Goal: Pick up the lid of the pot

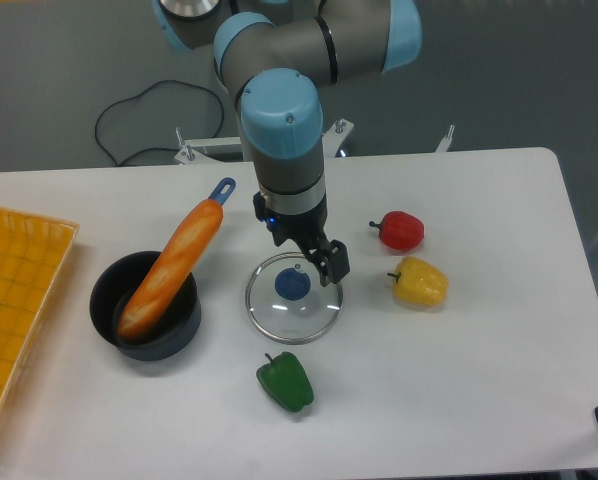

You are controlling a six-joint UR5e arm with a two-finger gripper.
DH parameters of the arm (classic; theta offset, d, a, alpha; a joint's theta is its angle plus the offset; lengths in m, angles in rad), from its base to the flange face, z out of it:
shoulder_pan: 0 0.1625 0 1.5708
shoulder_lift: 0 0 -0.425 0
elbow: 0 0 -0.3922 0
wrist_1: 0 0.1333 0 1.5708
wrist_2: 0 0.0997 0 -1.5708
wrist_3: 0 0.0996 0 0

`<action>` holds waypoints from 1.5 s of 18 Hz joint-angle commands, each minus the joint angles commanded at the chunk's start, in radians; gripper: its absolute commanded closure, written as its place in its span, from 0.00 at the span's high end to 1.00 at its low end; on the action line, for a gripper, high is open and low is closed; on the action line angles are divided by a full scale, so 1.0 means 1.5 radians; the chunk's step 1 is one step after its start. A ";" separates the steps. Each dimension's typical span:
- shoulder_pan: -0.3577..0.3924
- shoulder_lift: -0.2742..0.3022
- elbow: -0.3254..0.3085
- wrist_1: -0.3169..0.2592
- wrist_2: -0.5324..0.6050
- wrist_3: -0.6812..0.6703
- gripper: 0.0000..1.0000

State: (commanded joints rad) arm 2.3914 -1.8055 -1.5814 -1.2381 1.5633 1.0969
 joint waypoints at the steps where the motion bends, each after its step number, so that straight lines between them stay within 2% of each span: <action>1: 0.003 0.001 -0.009 0.013 -0.011 -0.006 1.00; 6: 0.001 0.003 -0.057 0.064 -0.014 -0.006 1.00; 15: 0.001 -0.003 -0.081 0.063 0.002 -0.014 1.00; 18: -0.006 -0.018 -0.118 0.068 0.056 -0.011 1.00; 24: -0.011 -0.043 -0.125 0.071 0.056 -0.019 1.00; 27: -0.011 -0.050 -0.129 0.078 0.054 -0.083 1.00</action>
State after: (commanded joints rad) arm 2.3746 -1.8806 -1.7749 -1.1214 1.6444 0.9728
